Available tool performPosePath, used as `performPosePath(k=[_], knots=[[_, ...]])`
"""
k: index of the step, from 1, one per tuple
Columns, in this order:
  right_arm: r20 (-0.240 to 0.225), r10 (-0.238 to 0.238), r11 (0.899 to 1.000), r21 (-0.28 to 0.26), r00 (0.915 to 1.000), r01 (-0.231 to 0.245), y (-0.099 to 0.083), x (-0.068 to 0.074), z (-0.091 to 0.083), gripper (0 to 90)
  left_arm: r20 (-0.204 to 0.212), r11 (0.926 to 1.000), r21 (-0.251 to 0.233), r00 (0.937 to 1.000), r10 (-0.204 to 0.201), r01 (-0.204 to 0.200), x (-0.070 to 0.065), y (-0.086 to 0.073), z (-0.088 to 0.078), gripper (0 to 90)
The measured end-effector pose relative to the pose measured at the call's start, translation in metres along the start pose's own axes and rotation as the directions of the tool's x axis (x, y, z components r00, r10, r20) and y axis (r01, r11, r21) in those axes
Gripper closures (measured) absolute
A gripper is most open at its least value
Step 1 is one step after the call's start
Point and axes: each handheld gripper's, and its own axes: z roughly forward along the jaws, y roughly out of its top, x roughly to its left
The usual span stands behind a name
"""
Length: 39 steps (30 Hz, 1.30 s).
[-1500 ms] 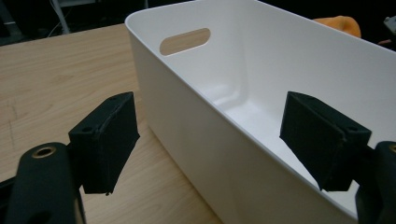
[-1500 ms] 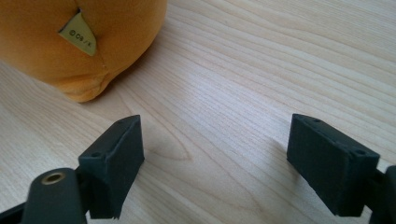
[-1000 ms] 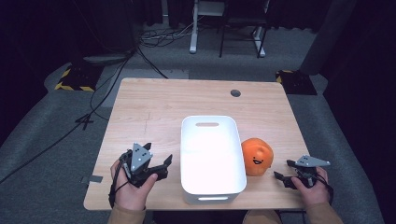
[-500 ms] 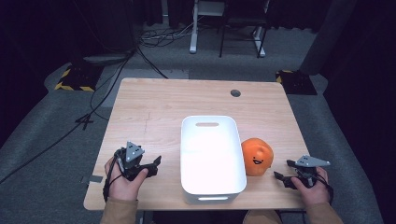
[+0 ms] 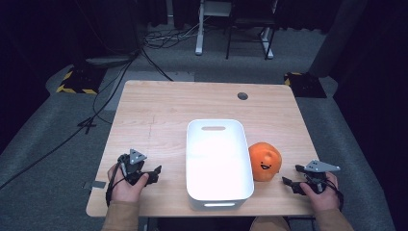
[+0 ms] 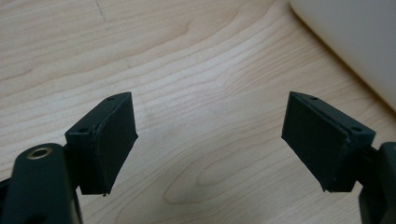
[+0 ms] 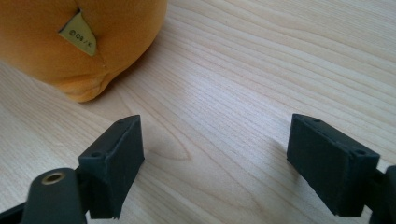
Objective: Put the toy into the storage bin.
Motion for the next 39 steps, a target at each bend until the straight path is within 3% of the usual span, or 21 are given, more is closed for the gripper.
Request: performPosePath(k=[7,8,9,10,12,14,33,34,36,39], knots=[[0.0,0.0,1.0,0.0,1.0,0.0,0.0,0.0,0.0,19.0,-0.02,0.9972,0.061,0.9988,0.045,-0.044,0.005,-0.006,0.009,16.6],[0.0,0.0,1.0,0.0,1.0,0.0,0.0,0.0,0.0,19.0,-0.039,0.9915,0.109,0.9964,0.076,-0.071,0.006,-0.008,0.013,16.5],[0.0,0.0,1.0,0.0,1.0,0.0,0.0,0.0,0.0,19.0,-0.035,0.9889,0.121,0.9952,0.091,-0.086,0.007,-0.01,0.016,16.5],[0.0,0.0,1.0,0.0,1.0,0.0,0.0,0.0,0.0,19.0,-0.035,0.9889,0.121,0.9952,0.091,-0.086,0.007,-0.01,0.016,13.7],[-0.001,-0.001,1.0,0.0,1.0,0.001,0.0,0.0,0.0,19.0,0.011,0.9979,0.044,0.9988,0.047,-0.047,0.009,-0.016,0.025,8.9],[0.0,0.001,1.0,0.001,1.0,-0.001,0.0,0.0,0.0,19.0,0.012,0.9982,0.041,0.999,0.044,-0.044,0.009,-0.016,0.026,4.5],[0.005,-0.004,1.0,0.006,1.0,0.004,0.001,0.0,0.001,17.1,0.015,0.9979,0.045,0.9988,0.046,-0.047,0.009,-0.015,0.027,3.6],[-0.003,-0.001,1.0,0.003,1.0,0.001,0.001,0.0,0.001,20.6,0.015,0.9979,0.045,0.9988,0.046,-0.047,0.009,-0.015,0.027,3.6],[-0.034,-0.024,1.0,-0.02,0.9991,0.023,0.001,0.001,-0.001,39.2,0.017,0.9978,0.047,0.9988,0.046,-0.047,0.009,-0.015,0.027,3.1],[-0.052,-0.041,0.999,0.0,0.9978,0.041,0.004,0.004,-0.002,45.7,0.017,0.9973,0.053,0.9986,0.05,-0.051,0.009,-0.014,0.028,1.1]])
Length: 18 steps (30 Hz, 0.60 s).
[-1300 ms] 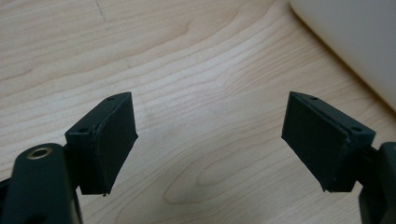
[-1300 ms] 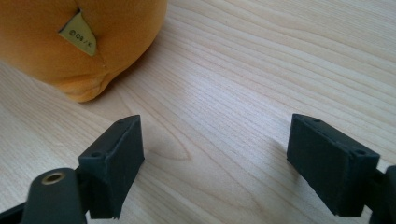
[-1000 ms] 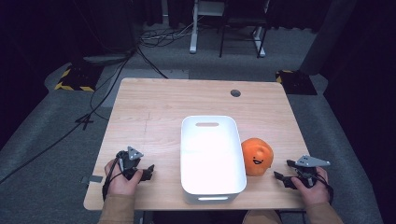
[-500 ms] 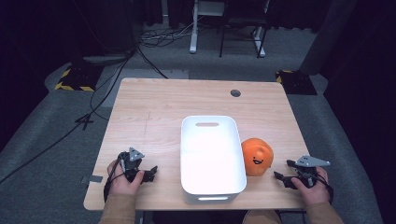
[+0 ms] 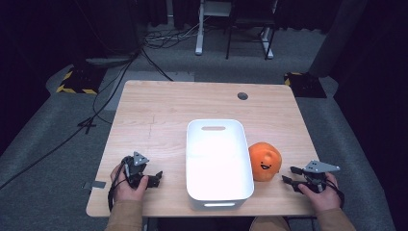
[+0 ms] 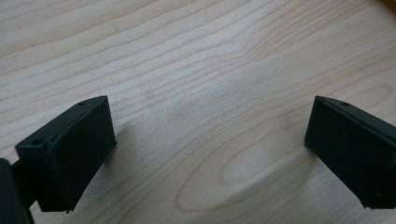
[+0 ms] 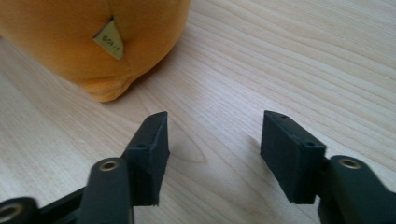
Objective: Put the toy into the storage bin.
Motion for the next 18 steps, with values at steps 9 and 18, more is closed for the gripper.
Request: performPosePath(k=[9,18], knots=[[-0.01,-0.01,1.0,-0.017,0.9999,0.009,0.014,0.007,-0.017,46.6,-0.002,1.0,0.002,1.0,0.004,-0.004,0.0,0.0,0.0,0.3],[-0.074,-0.023,0.994,-0.104,0.997,0.015,0.038,0.013,-0.042,47.8,0.001,1.0,0.001,1.0,0.001,-0.001,0.0,0.0,0.001,0.3]])
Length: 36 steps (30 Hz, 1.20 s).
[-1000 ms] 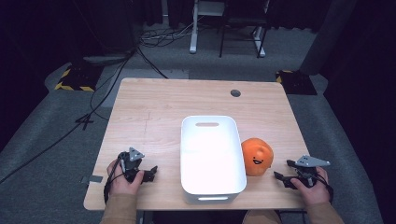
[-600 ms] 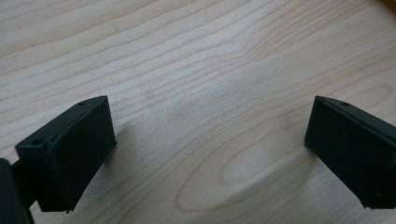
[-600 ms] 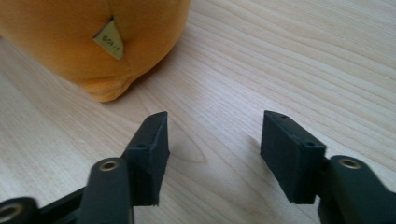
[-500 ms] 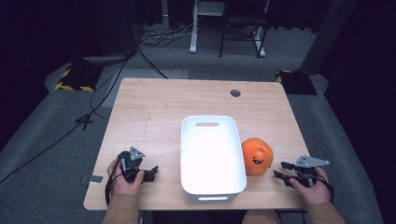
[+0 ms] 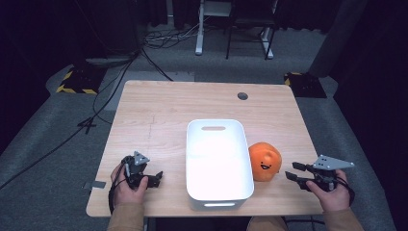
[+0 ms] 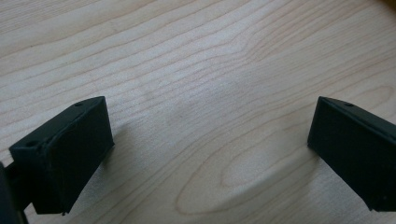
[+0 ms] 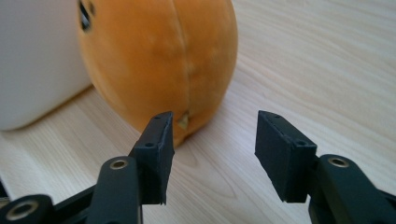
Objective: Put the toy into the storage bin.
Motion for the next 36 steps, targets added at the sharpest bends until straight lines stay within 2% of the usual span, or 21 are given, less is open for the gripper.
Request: performPosePath(k=[11,16,26,30,36], knots=[[-0.066,-0.019,0.996,-0.084,0.9976,0.014,0.026,0.007,-0.01,48.3,0.0,1.0,-0.001,1.0,0.001,-0.001,0.0,0.0,0.0,0.3],[-0.088,-0.031,0.995,-0.095,0.9956,0.023,0.035,0.011,-0.008,52.1,0.0,1.0,-0.001,1.0,0.001,-0.001,0.0,0.0,0.0,0.3],[-0.124,-0.05,0.987,-0.155,0.9911,0.03,0.058,0.014,0.003,54.9,-0.002,1.0,0.001,1.0,0.0,0.0,0.0,0.0,0.0,0.2],[-0.137,-0.053,0.985,-0.168,0.9891,0.03,0.063,0.012,0.01,59.0,-0.002,1.0,0.001,1.0,0.0,0.0,0.0,0.0,0.0,0.2],[-0.15,-0.069,0.981,-0.19,0.9863,0.039,0.069,0.013,0.02,57.8,-0.001,1.0,0.001,1.0,0.0,0.0,0.0,0.0,0.0,0.2]])
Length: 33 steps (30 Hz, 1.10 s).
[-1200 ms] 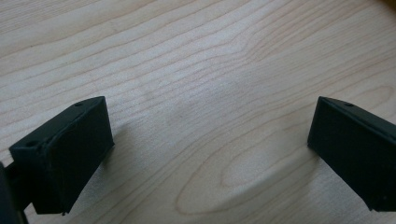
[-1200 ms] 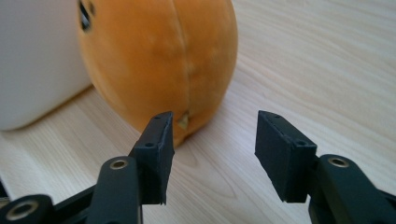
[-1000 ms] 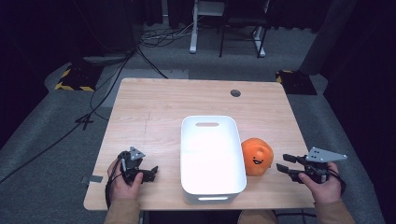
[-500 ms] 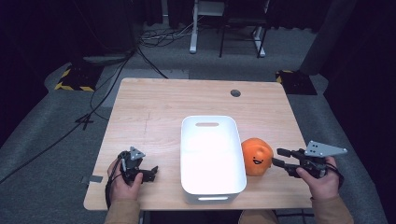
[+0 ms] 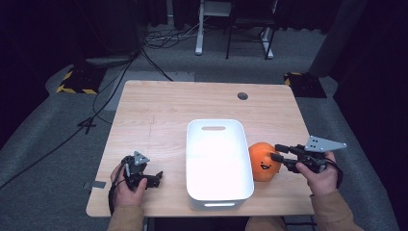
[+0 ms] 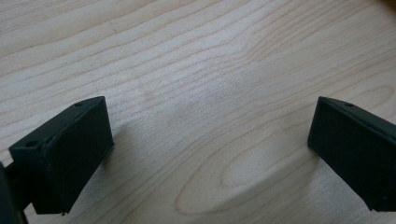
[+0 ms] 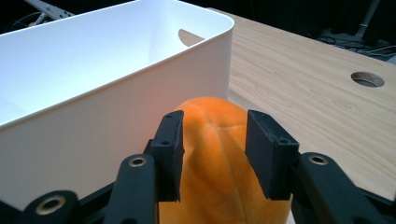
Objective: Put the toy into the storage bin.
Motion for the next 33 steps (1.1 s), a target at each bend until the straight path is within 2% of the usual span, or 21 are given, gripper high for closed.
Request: performPosePath(k=[3,6,9,12,16,33], knots=[[0.006,0.013,1.0,0.014,0.9999,-0.013,-0.002,-0.004,0.007,59.7,0.001,1.0,-0.002,1.0,-0.001,0.001,0.0,0.0,0.0,0.2],[-0.011,0.029,1.0,0.0,0.9995,-0.029,-0.006,-0.007,0.012,66.8,0.0,1.0,0.0,1.0,0.0,0.0,0.0,0.0,0.0,0.3],[-0.006,0.017,1.0,-0.019,0.9998,-0.017,-0.007,-0.007,0.014,78.2,0.001,1.0,0.0,1.0,0.001,-0.001,0.0,0.0,0.0,0.2],[0.005,-0.009,0.999,-0.032,0.9999,0.009,-0.006,-0.004,0.013,82.5,0.0,1.0,0.0,1.0,0.0,0.0,0.0,0.0,0.0,0.2],[0.027,-0.034,0.998,-0.05,0.999,0.036,-0.002,-0.001,0.011,83.4,0.0,1.0,0.0,1.0,0.0,0.0,0.0,0.0,0.0,0.2],[0.026,-0.063,0.995,-0.081,0.9977,0.065,0.026,-0.002,-0.022,83.4,0.0,1.0,0.0,1.0,0.0,0.0,0.0,0.0,0.0,0.2]])
